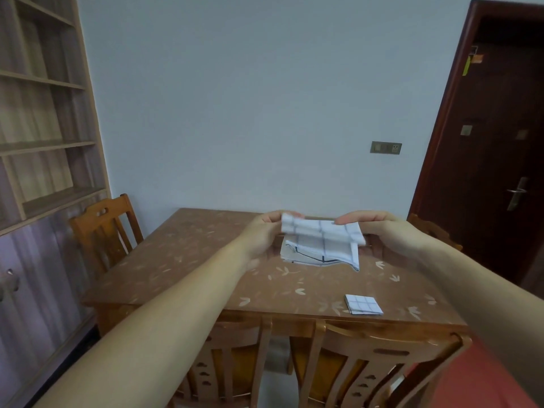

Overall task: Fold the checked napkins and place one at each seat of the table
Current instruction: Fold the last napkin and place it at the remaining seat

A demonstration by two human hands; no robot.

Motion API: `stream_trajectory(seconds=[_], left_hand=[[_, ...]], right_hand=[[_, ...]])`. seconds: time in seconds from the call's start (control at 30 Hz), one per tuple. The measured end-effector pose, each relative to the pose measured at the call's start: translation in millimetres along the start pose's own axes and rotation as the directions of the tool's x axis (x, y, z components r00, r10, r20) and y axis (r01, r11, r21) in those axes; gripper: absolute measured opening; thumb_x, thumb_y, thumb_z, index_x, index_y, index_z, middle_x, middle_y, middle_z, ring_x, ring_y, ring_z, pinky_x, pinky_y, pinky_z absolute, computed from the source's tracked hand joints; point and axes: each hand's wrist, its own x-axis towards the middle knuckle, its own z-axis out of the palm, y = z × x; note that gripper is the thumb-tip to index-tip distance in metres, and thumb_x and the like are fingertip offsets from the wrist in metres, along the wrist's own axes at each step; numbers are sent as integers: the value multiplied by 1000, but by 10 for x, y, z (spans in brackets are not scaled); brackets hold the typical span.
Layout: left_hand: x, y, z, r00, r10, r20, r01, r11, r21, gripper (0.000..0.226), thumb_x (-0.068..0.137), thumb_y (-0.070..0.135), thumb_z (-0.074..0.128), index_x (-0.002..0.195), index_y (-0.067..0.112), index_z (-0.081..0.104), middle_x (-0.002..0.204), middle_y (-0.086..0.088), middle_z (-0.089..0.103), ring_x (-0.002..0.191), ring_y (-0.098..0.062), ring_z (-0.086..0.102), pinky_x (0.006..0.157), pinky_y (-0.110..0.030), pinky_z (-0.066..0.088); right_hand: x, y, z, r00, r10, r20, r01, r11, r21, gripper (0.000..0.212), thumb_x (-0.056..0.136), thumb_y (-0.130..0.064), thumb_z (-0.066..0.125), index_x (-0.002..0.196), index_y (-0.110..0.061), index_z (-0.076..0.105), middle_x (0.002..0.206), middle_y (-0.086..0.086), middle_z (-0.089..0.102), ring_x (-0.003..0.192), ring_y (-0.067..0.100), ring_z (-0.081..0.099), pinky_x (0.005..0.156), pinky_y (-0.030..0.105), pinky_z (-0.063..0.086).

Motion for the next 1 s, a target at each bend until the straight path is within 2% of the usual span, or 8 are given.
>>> stream_trajectory(seconds=[0.13,0.23,0.4,0.53,0.73,0.87,0.93,1.0], left_hand=[[2,39,70,1000,-9,-7,8,999,-38,28,96,5,51,89,23,72,83,-1,68,67,-15,60,51,-22,51],[32,63,126,998,-61,-2,61,997,-51,21,99,23,49,101,20,70,86,-3,66,73,-20,62,56,-26,53],[7,98,113,946,-274,171,258,960,110,55,94,64,36,114,23,64,102,-14,70,79,-31,71,60,-35,60],[-14,121,149,949,-265,171,241,959,151,27,95,40,56,107,16,60,81,-6,73,64,-20,70,55,-27,58],[54,76,124,961,-230,155,213,970,118,8,93,12,63,100,12,60,74,0,68,55,-9,62,52,-21,53],[101,11,73,974,-199,111,188,977,102,14,90,7,66,103,8,61,79,-2,62,51,-7,57,50,-20,51],[124,-17,40,979,-180,91,171,980,104,15,89,7,67,103,9,63,79,-1,62,50,-6,55,50,-20,49],[137,-27,20,983,-164,81,156,983,97,14,89,8,67,102,10,63,78,-1,62,50,-6,55,48,-20,48]], right_hand=[[-20,-14,-36,999,-9,-49,8,1000,-8,47,99,7,34,81,-6,75,94,9,77,77,17,73,60,23,57],[-22,-28,-65,995,-35,-94,34,999,-15,44,99,9,32,85,-2,73,95,6,76,76,15,73,59,22,55],[14,-40,-147,985,-68,-157,54,994,-95,45,99,8,31,87,-2,73,109,11,74,94,25,70,73,29,57],[30,-28,-159,984,-81,-156,53,983,-173,49,97,9,32,76,-7,73,103,12,75,92,26,69,87,38,53],[81,-14,-190,989,-80,-121,58,982,-178,48,97,8,32,61,-10,58,82,7,66,81,23,62,67,29,53],[143,38,-204,995,-53,-79,35,976,-213,54,98,7,32,58,-14,60,83,8,66,86,27,63,74,34,54],[163,46,-186,994,-45,-95,26,981,-192,52,98,5,32,63,-15,64,86,8,67,88,28,63,77,36,53],[183,39,-153,988,-19,-153,13,999,-37,36,99,-3,33,88,-13,66,94,12,64,83,26,64,70,34,54]])
